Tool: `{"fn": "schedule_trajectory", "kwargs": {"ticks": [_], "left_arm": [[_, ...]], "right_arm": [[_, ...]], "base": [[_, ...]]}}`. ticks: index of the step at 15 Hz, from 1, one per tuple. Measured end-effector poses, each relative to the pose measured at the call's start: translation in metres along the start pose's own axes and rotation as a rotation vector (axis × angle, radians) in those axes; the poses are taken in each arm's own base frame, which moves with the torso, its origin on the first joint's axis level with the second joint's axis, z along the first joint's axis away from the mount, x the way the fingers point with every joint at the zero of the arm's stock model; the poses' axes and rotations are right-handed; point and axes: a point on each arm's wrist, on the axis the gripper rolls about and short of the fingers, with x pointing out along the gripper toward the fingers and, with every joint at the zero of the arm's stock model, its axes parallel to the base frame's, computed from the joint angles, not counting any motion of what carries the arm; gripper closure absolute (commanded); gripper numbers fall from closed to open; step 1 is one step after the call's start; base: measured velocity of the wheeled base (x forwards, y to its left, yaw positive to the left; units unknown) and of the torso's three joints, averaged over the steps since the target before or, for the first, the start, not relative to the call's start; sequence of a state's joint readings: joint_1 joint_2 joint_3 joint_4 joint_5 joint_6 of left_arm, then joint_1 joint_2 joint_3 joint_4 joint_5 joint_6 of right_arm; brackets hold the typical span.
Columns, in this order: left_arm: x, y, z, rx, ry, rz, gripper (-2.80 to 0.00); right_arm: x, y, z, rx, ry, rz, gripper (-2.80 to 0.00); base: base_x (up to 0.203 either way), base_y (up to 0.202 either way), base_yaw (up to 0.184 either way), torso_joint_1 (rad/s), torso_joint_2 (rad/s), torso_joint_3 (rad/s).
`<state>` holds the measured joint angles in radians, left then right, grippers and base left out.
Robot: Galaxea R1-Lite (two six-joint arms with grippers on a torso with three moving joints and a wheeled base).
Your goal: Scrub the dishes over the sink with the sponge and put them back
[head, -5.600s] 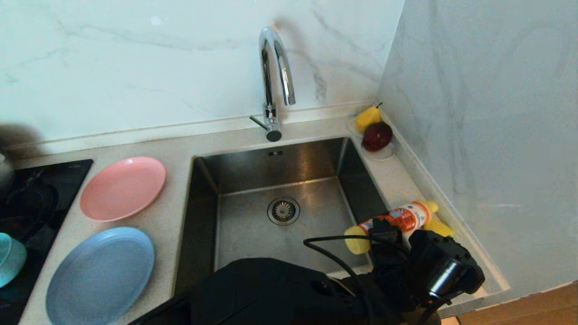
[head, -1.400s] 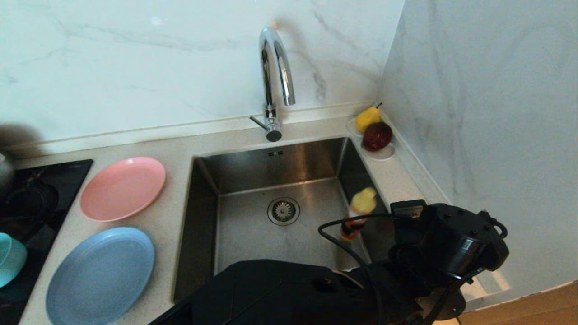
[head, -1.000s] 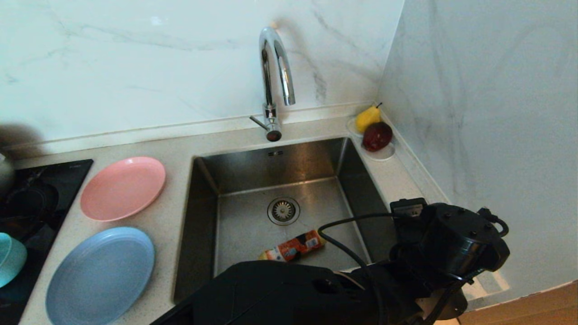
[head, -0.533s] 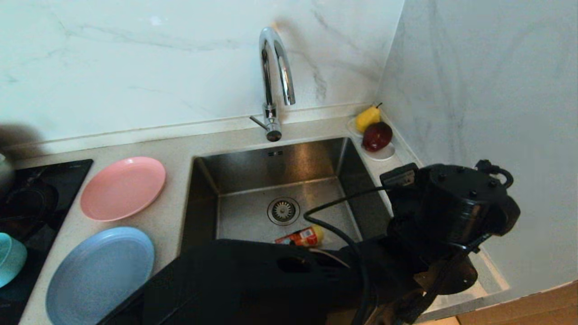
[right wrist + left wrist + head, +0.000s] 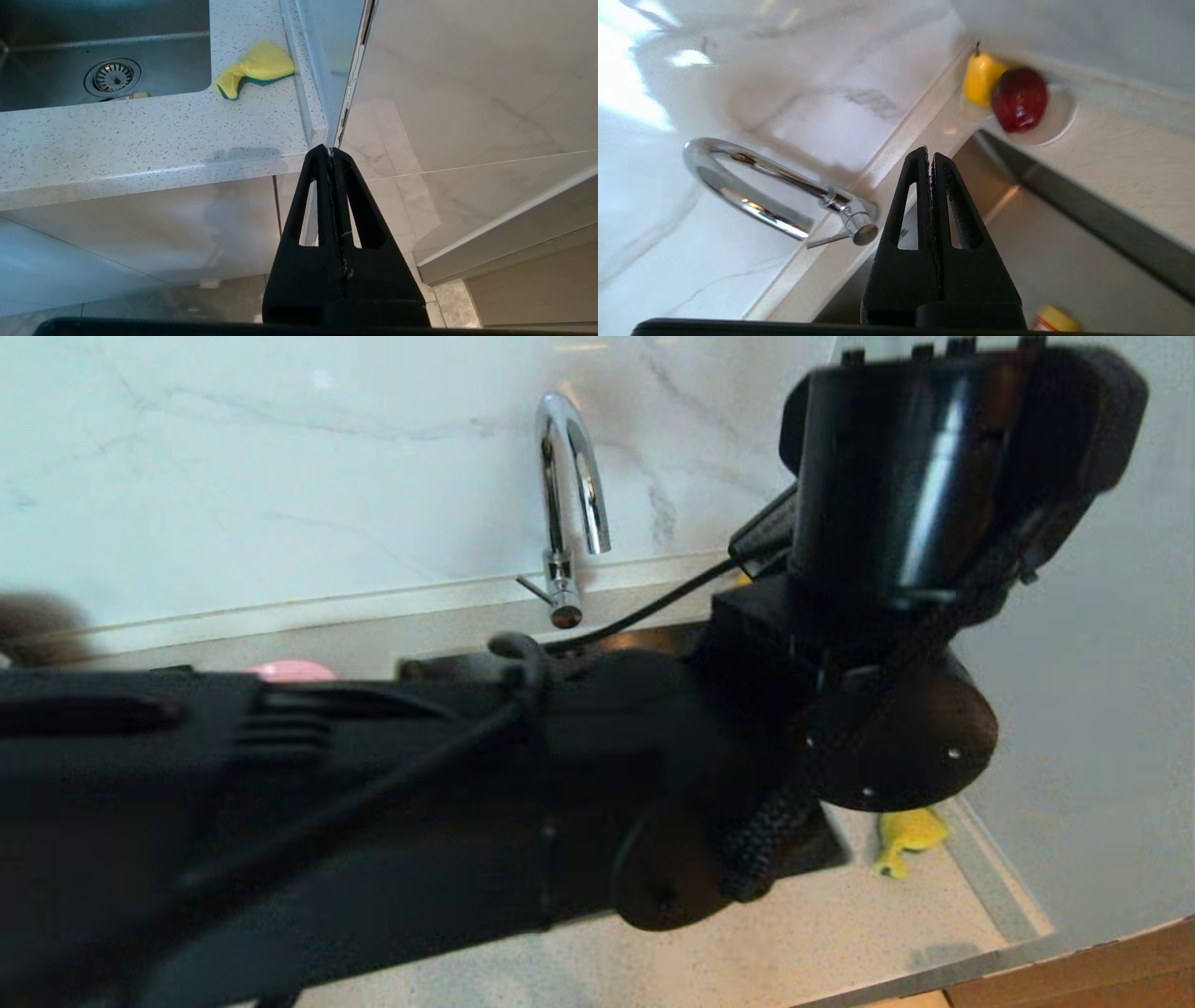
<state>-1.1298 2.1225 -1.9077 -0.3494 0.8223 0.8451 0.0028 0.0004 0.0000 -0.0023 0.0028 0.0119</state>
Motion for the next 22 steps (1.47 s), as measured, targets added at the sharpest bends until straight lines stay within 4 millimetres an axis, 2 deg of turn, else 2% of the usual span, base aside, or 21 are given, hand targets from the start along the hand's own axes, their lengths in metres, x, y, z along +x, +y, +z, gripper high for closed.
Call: {"fn": "schedule_trajectory", "kwargs": {"ticks": [2,4,8,10,12,16,22], "left_arm": [[-0.014,0.027,0.002,-0.062,-0.002,-0.083,0.0],[-0.028,0.044,-0.003,-0.123,0.024,-0.169,0.0],[-0.051,0.048,-0.034,-0.13,0.14,-0.297,0.0],[-0.058,0.052,-0.058,-0.098,0.206,-0.38,0.0],[-0.063,0.054,-0.071,-0.141,0.265,-0.442,0.0],[-0.063,0.04,-0.101,-0.182,0.395,-0.55,0.0],[-0.052,0.007,-0.121,-0.247,0.505,-0.603,0.0]], "right_arm": [[0.0,0.0,0.0,0.0,0.0,0.0,0.0],[0.0,0.0,0.0,0.0,0.0,0.0,0.0],[0.0,0.0,0.0,0.0,0.0,0.0,0.0],[0.0,0.0,0.0,0.0,0.0,0.0,0.0],[0.0,0.0,0.0,0.0,0.0,0.0,0.0],[0.0,0.0,0.0,0.0,0.0,0.0,0.0],[0.0,0.0,0.0,0.0,0.0,0.0,0.0]], "base": [[0.0,0.0,0.0,0.0,0.0,0.0],[0.0,0.0,0.0,0.0,0.0,0.0],[0.0,0.0,0.0,0.0,0.0,0.0],[0.0,0.0,0.0,0.0,0.0,0.0],[0.0,0.0,0.0,0.0,0.0,0.0],[0.0,0.0,0.0,0.0,0.0,0.0],[0.0,0.0,0.0,0.0,0.0,0.0]]}}
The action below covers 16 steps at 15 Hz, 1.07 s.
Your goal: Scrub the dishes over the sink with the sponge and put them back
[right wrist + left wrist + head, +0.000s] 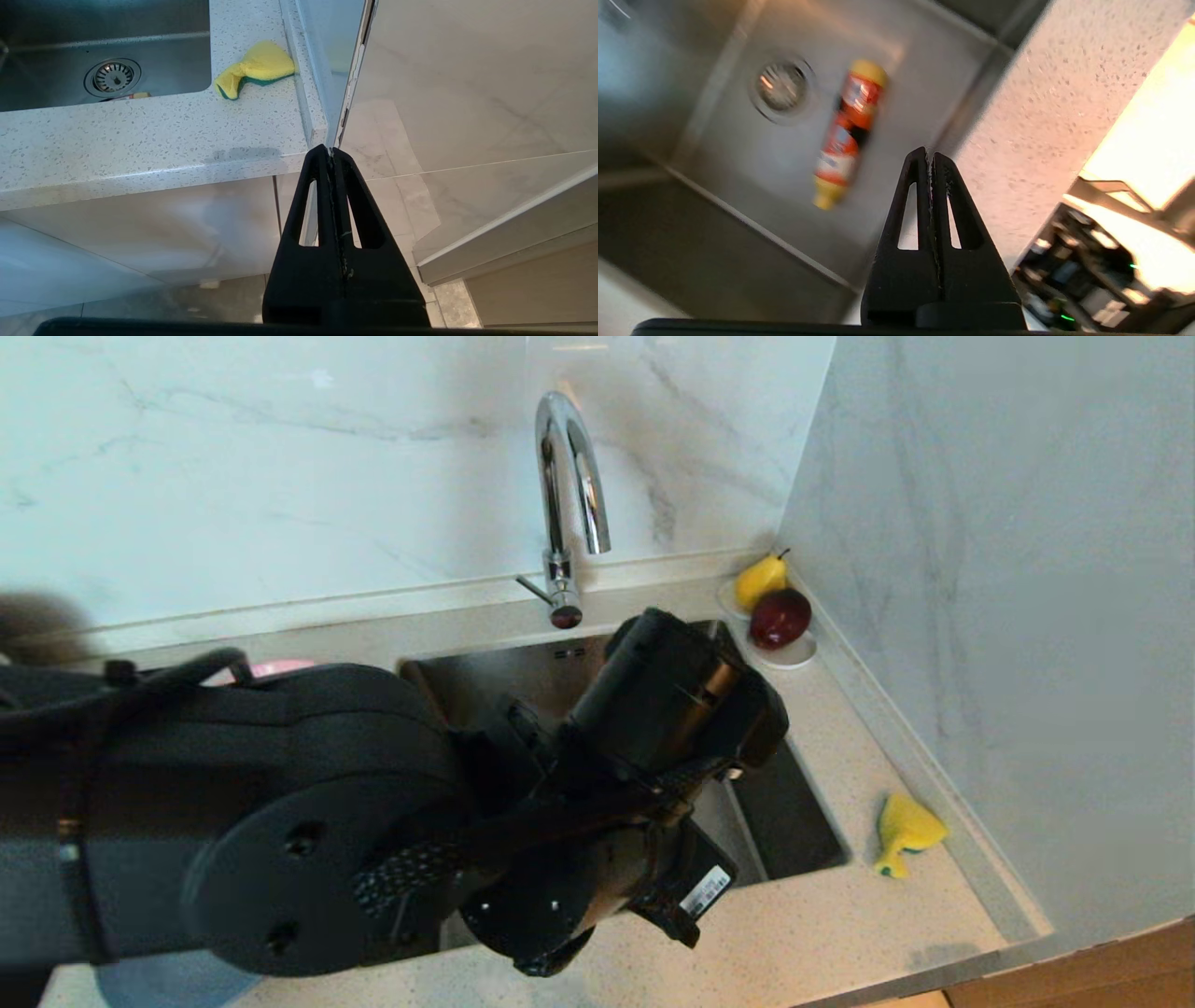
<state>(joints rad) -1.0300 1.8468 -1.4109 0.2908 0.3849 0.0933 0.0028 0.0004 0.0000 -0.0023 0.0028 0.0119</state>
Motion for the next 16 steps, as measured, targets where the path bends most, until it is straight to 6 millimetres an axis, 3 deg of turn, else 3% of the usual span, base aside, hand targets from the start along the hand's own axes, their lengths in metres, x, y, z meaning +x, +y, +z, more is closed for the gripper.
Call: {"fn": "schedule_trajectory", "kwargs": {"ticks": [6,16], "left_arm": [[0.038,0.006,-0.009,-0.051,0.074,0.037,0.0],[0.069,0.033,-0.017,-0.101,0.106,0.085,0.0]], "right_arm": [[0.0,0.0,0.0,0.0,0.0,0.0,0.0],[0.0,0.0,0.0,0.0,0.0,0.0,0.0]], "base": [[0.0,0.0,0.0,0.0,0.0,0.0],[0.0,0.0,0.0,0.0,0.0,0.0]]}}
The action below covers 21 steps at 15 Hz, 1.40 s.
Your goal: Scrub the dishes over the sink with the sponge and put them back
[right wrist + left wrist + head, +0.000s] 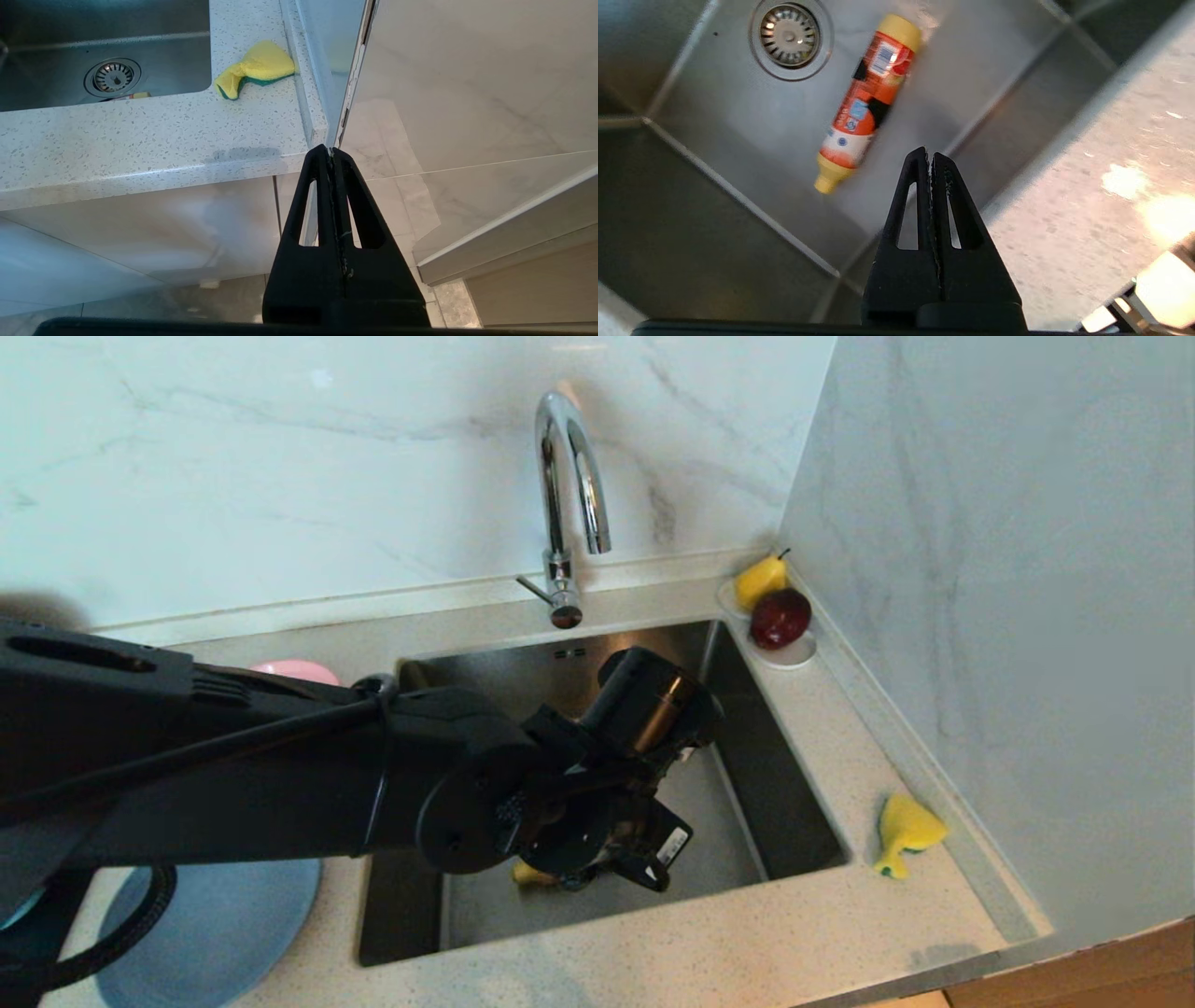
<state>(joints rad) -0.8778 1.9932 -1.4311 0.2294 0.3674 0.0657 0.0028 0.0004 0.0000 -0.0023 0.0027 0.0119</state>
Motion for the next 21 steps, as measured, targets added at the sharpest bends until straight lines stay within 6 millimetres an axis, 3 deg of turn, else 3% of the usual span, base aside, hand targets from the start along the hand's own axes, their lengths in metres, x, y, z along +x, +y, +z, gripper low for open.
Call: {"fn": "schedule_trajectory", "kwargs": {"ticks": [12,21], "left_arm": [[0.037,0.055,-0.022,0.043,0.094,0.105,0.0],[0.08,0.064,-0.028,0.054,0.105,0.131,0.0]], "right_arm": [[0.0,0.0,0.0,0.0,0.001,0.0,0.0],[0.0,0.0,0.0,0.0,0.0,0.0,0.0]], "base": [[0.0,0.0,0.0,0.0,0.0,0.0],[0.0,0.0,0.0,0.0,0.0,0.0]]}}
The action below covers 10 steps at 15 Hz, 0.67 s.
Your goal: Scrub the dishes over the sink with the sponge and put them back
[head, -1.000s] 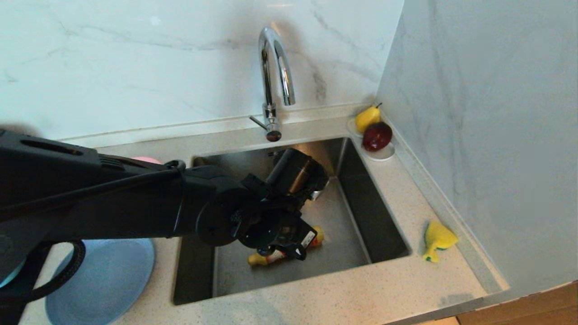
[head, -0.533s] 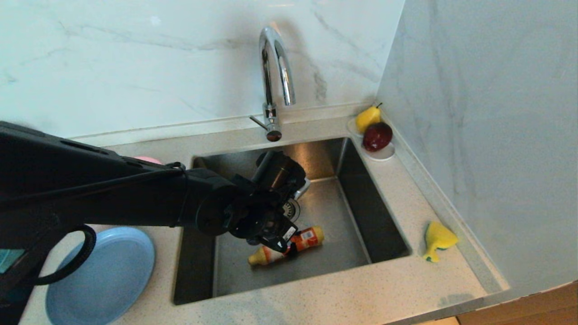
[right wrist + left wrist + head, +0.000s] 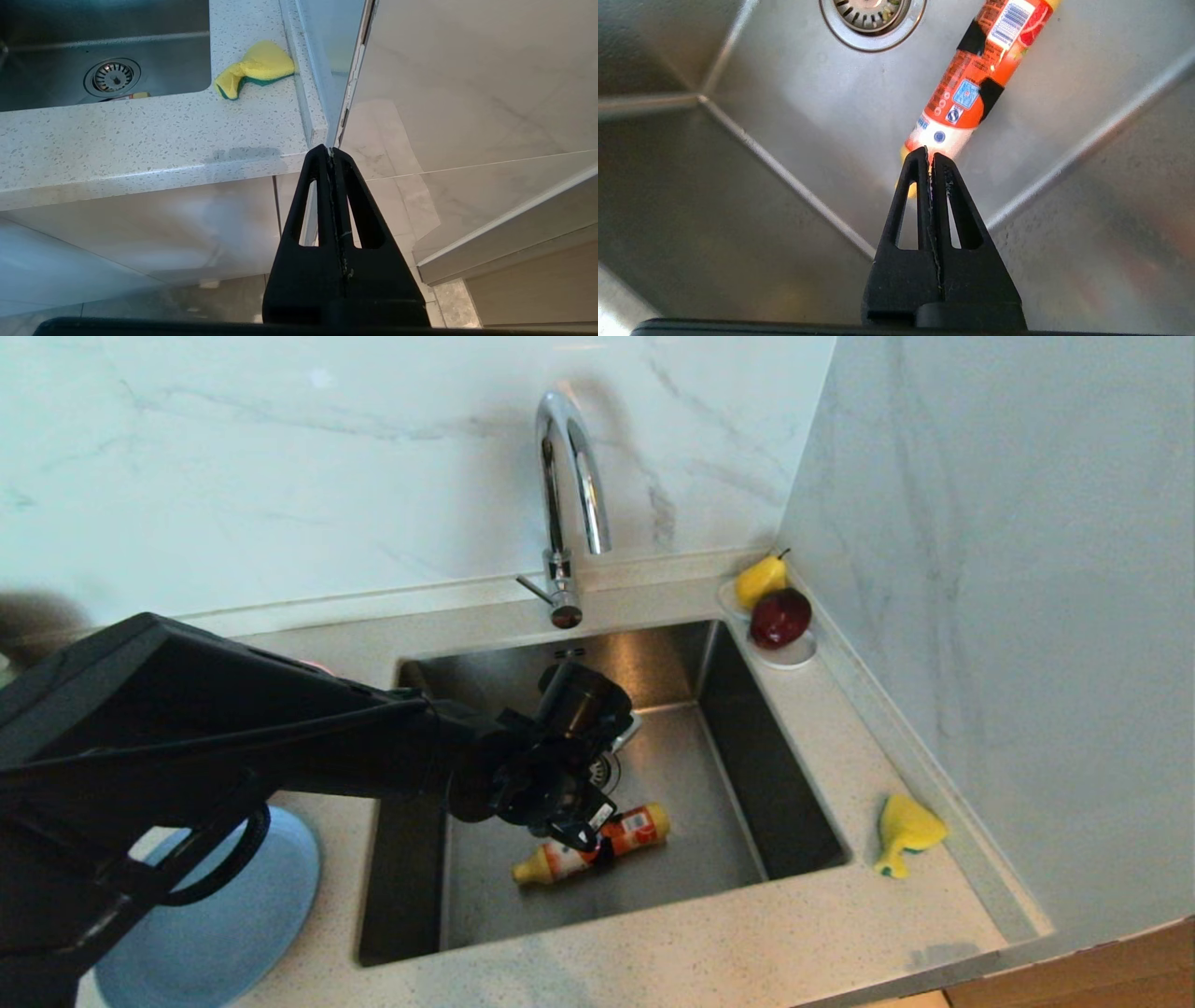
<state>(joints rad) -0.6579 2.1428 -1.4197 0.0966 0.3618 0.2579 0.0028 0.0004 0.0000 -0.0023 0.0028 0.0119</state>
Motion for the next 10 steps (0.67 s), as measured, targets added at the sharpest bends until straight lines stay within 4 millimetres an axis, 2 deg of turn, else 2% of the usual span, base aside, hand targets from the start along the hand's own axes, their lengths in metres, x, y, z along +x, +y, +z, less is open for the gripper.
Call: {"fn": "schedule_trajectory", "kwargs": {"ticks": [4,10], "left_arm": [[0.012,0.004,-0.002,-0.001,0.012,0.011,0.0],[0.019,0.005,0.001,0.042,0.005,0.019,0.0]], "right_arm": [[0.0,0.0,0.0,0.0,0.0,0.0,0.0],[0.0,0.0,0.0,0.0,0.0,0.0,0.0]], "base": [[0.0,0.0,0.0,0.0,0.0,0.0],[0.0,0.0,0.0,0.0,0.0,0.0]]}}
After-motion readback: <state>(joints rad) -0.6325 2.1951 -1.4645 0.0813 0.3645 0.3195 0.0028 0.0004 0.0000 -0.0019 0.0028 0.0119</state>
